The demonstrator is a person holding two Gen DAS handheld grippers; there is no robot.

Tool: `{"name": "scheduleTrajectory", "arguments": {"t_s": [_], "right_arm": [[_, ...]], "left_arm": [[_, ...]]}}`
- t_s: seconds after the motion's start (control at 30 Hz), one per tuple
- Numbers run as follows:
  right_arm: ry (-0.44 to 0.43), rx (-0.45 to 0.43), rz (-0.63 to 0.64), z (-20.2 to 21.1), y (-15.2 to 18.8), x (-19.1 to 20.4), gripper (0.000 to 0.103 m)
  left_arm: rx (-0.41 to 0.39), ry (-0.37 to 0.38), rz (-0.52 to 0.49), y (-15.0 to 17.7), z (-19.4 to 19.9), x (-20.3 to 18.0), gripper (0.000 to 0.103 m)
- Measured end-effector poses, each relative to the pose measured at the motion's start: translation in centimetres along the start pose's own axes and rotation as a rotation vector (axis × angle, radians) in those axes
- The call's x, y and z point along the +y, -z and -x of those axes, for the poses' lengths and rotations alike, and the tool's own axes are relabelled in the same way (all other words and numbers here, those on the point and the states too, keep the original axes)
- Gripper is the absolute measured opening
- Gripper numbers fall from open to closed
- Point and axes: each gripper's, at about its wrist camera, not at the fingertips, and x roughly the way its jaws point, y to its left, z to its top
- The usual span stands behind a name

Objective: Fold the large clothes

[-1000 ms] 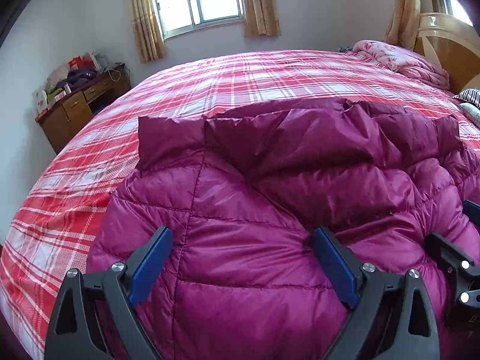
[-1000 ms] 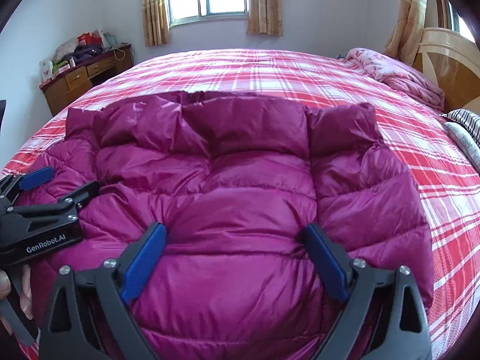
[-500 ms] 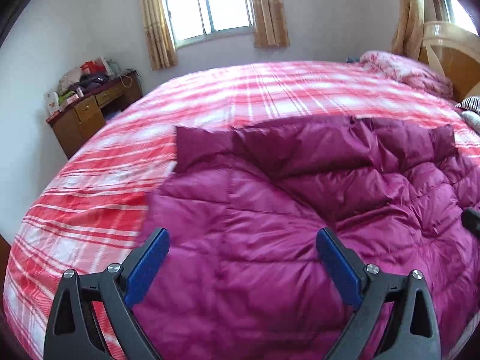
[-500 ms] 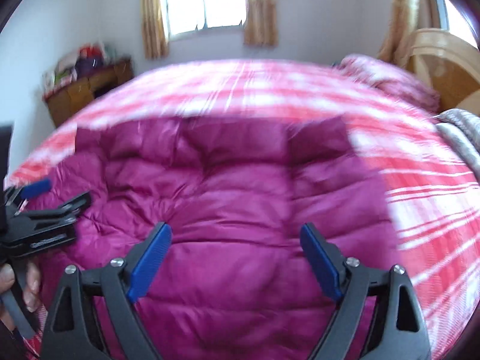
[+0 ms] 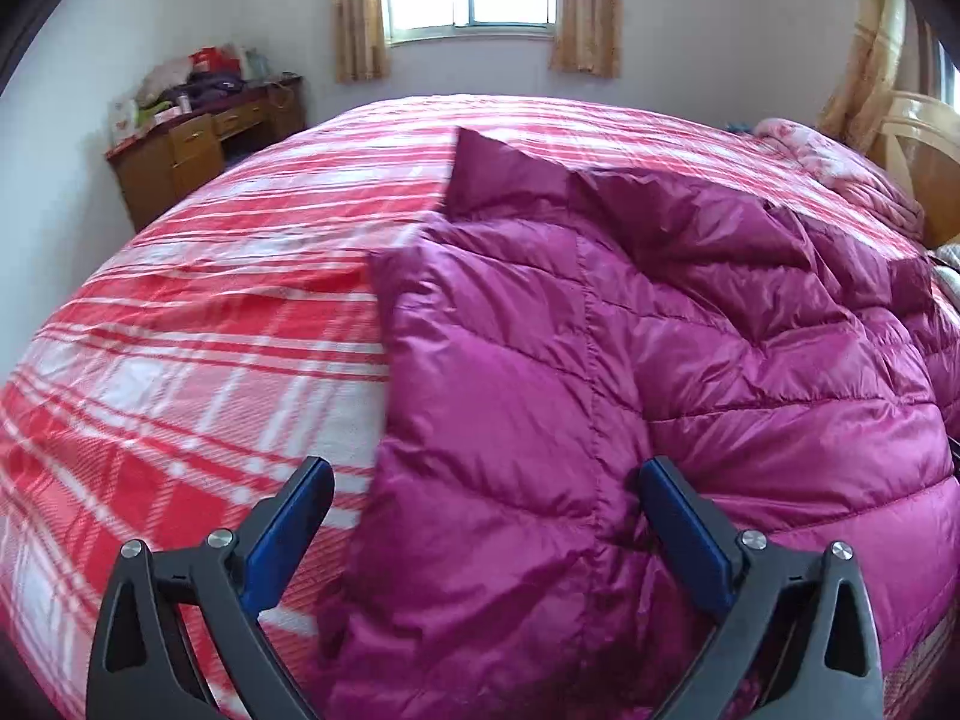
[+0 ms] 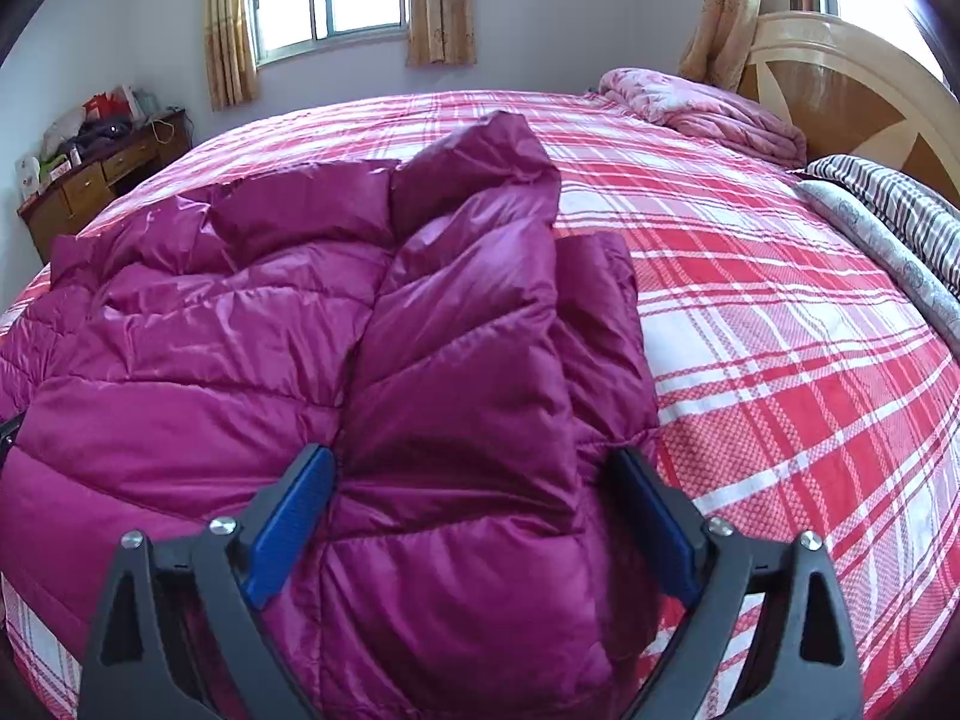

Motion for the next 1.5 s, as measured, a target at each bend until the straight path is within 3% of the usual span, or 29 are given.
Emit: {"name": "scheduleTrajectory", "arguments": {"t_s": [0.07,0.17,0.3,0.4,0.57,0.8,0.87,1.0,1.07,1.13,1.3,1.5], "right_arm": [[0.024,-0.042,-0.004,1.9,-0.1,0.2,0.089],[-0.034,-0.142,0.030,5.6,0.5,2.0,0.089],[-0.171,-0.159,0.067,7.3,0.7,5.3,0.089],[-0.207,-0.151,0.124,7.1,1.3,8.1,0.089],[-0.154,-0.073,0.201,4.5,3.1,10.0,0.089],[-0.103,-0.041,0.250,2.7,4.1,10.4,0.091],[-0.100,-0.037,0.244,2.9,4.6,10.7,0.093],[-0.104,-0.044,0.239,3.0,5.0,10.6,0.093],[-0.109,-0.047,0.233,2.9,5.0,10.4,0.093],[-0.109,-0.054,0.231,2.9,5.1,10.3,0.093],[-0.111,-0.057,0.230,2.9,5.1,10.3,0.093],[-0.115,-0.059,0.224,2.9,5.1,10.2,0.093]], "left_arm": [[-0.029,-0.013,0.011,0.3,1.7,0.7,0.102],[-0.092,-0.017,0.049,0.9,4.4,2.8,0.102],[-0.054,-0.011,0.119,1.5,5.1,5.8,0.102],[0.011,0.048,0.177,2.7,4.5,7.2,0.102],[0.054,0.132,0.211,4.3,4.0,6.7,0.102],[0.012,0.146,0.169,4.5,3.4,5.2,0.101],[0.008,0.153,0.158,4.4,3.3,4.9,0.094],[0.008,0.219,0.130,4.1,3.2,4.5,0.052],[0.010,0.226,0.116,4.1,3.3,4.1,0.045],[0.005,0.237,0.099,4.0,3.5,3.6,0.028],[-0.024,0.231,0.055,3.8,4.4,3.0,0.012],[-0.074,0.231,0.031,2.9,6.1,2.9,0.009]]}}
